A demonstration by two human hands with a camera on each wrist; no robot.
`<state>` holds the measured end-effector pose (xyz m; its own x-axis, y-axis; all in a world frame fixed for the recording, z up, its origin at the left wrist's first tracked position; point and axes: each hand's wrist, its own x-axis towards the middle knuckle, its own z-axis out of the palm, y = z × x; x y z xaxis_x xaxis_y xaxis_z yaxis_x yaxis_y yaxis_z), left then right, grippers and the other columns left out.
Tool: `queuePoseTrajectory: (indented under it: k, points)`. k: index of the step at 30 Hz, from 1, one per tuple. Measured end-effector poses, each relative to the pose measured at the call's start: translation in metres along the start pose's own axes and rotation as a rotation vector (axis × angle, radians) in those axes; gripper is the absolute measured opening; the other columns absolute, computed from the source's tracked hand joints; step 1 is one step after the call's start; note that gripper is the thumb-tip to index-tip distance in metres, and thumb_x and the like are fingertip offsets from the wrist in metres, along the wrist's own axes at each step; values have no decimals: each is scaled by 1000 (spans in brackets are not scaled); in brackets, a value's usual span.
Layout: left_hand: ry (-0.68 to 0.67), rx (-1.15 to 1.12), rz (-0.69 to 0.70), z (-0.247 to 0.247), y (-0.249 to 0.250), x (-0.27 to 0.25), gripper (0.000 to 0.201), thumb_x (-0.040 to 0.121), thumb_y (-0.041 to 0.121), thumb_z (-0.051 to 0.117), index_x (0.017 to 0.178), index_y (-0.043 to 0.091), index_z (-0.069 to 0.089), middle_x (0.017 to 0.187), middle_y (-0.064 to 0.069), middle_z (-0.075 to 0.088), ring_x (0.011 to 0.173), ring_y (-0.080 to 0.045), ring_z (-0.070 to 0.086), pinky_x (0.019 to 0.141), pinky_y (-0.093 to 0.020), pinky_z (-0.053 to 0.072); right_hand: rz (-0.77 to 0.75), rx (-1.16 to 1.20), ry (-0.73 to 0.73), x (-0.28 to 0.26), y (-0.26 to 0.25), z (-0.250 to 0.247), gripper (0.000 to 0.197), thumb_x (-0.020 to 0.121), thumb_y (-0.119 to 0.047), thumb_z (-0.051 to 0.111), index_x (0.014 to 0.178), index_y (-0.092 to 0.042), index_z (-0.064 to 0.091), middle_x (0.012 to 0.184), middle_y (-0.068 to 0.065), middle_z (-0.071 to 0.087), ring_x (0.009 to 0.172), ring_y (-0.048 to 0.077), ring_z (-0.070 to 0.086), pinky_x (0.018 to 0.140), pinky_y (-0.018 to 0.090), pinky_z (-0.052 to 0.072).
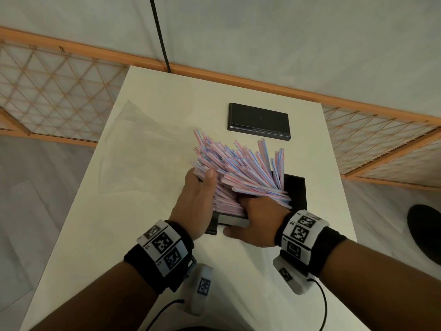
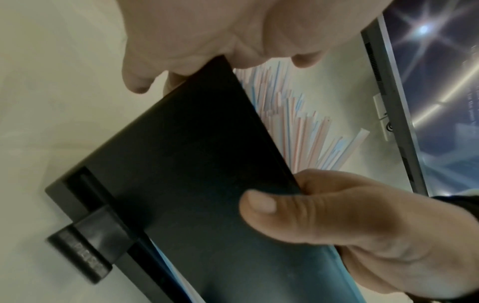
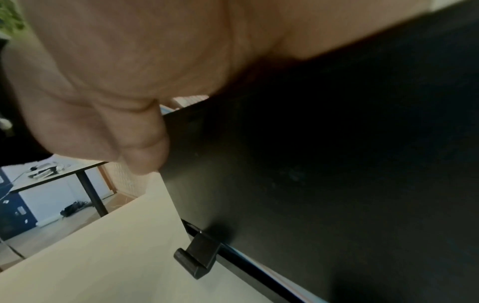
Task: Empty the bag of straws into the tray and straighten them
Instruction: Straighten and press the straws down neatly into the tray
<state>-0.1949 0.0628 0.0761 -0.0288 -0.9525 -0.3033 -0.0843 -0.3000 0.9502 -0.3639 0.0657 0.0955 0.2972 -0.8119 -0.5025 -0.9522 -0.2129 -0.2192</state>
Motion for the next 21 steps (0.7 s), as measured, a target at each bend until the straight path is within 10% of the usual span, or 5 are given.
queuePoseTrajectory:
  k: [3, 6, 11, 14, 21]
  points:
    - [46, 37, -29, 0, 3, 1, 105, 75, 89, 28, 144, 10, 33, 132, -10, 58, 123, -29, 55, 107, -48, 43, 88, 22, -143, 6, 3, -10, 57, 78, -78, 54, 99, -25, 59, 105, 0, 68, 102, 21, 61, 89, 27, 43]
    - [129, -14, -35, 2, 5, 4, 93, 77, 79, 34, 142, 12, 34, 120, -14, 60, 115, -37, 57, 94, -43, 46, 136, -26, -234, 11, 1, -17, 65, 76, -86, 46, 93, -25, 62, 96, -4, 67, 97, 20, 59, 87, 29, 43]
    - [211, -130, 1, 3, 8, 8, 87, 72, 81, 41, 126, 14, 44, 98, 7, 62, 90, -12, 61, 91, -42, 49, 99, 90, -302, 16, -1, -24, 88, 75, -85, 50, 146, -35, 40, 150, -7, 46, 138, 19, 40, 114, 34, 31]
    - [209, -113, -29, 3, 6, 9, 93, 70, 83, 39, 137, 18, 41, 127, -9, 62, 116, -27, 61, 103, -54, 47, 61, 84, -309, 16, -2, -23, 83, 78, -79, 54, 147, -35, 39, 152, -7, 43, 140, 19, 37, 113, 31, 29]
    - [129, -55, 60, 2, 7, 6, 68, 85, 69, 42, 137, 25, 47, 128, 6, 63, 121, -14, 59, 106, -43, 45, 85, 143, -339, 25, -1, -22, 89, 67, -78, 67, 141, -33, 46, 142, -10, 52, 131, 18, 48, 111, 39, 38]
